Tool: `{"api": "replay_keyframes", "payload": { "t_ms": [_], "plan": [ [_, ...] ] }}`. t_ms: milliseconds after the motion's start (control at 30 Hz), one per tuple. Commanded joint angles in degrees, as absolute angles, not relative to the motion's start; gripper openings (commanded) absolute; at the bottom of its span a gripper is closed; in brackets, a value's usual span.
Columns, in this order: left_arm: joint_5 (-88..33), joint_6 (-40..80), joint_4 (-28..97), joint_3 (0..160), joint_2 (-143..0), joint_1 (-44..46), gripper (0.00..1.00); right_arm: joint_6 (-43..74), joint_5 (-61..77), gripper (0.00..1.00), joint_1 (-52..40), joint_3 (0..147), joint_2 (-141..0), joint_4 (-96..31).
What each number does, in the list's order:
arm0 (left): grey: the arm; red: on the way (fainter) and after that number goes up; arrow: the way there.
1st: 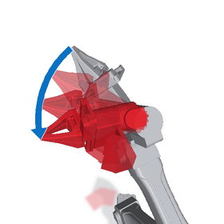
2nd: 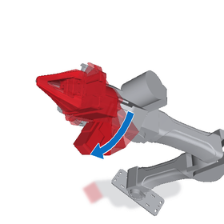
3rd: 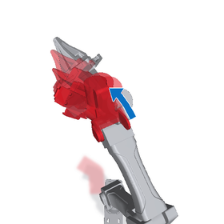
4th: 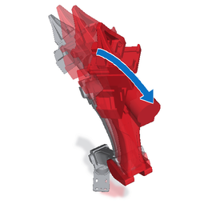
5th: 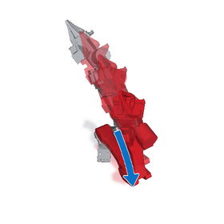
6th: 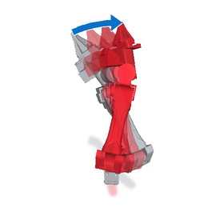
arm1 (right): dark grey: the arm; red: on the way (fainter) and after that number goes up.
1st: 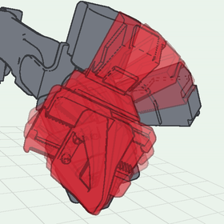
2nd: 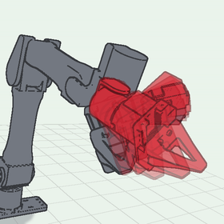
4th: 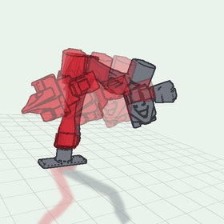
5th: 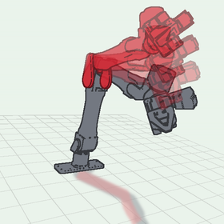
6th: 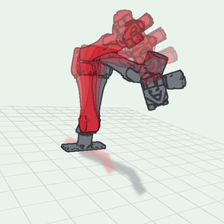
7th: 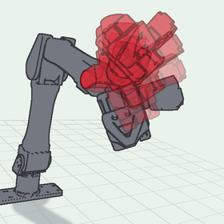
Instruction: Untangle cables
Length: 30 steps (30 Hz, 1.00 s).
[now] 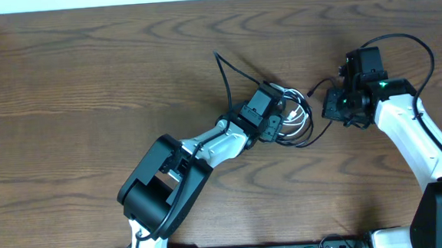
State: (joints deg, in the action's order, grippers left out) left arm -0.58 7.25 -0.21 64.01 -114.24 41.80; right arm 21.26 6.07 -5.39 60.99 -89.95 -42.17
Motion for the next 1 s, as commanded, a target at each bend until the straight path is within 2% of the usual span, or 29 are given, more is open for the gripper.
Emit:
{"api": "replay_keyframes", "payload": {
  "t_ms": [0, 100, 267, 433, 633, 967],
  "plan": [
    [3.6, 10.4, 2.0, 63.7, -116.0, 41.8, 0.55, 20.5, 6.6, 0.01, -5.7, 61.1, -88.8, -41.8],
    [4.6, 10.4, 4.0, 63.7, -116.0, 41.9, 0.37, 20.5, 6.7, 0.01, -5.7, 61.1, -88.8, -41.5],
    [5.5, 10.4, 7.6, 63.7, -116.0, 41.9, 0.31, 20.5, 6.7, 0.01, -5.7, 61.1, -88.8, -41.2],
    [7.5, 10.2, 7.7, 63.8, -115.5, 41.9, 0.13, 20.5, 6.6, 0.01, -5.7, 61.1, -88.8, -41.1],
    [16.1, 8.2, 7.7, 63.8, -108.3, 41.8, 0.12, 20.5, 6.5, 0.01, -5.7, 61.1, -88.8, -40.7],
    [19.0, 6.0, 8.8, 63.8, -92.2, 38.4, 0.11, 22.7, -3.7, 0.01, -5.7, 61.1, -88.8, -41.3]
  ]
}}
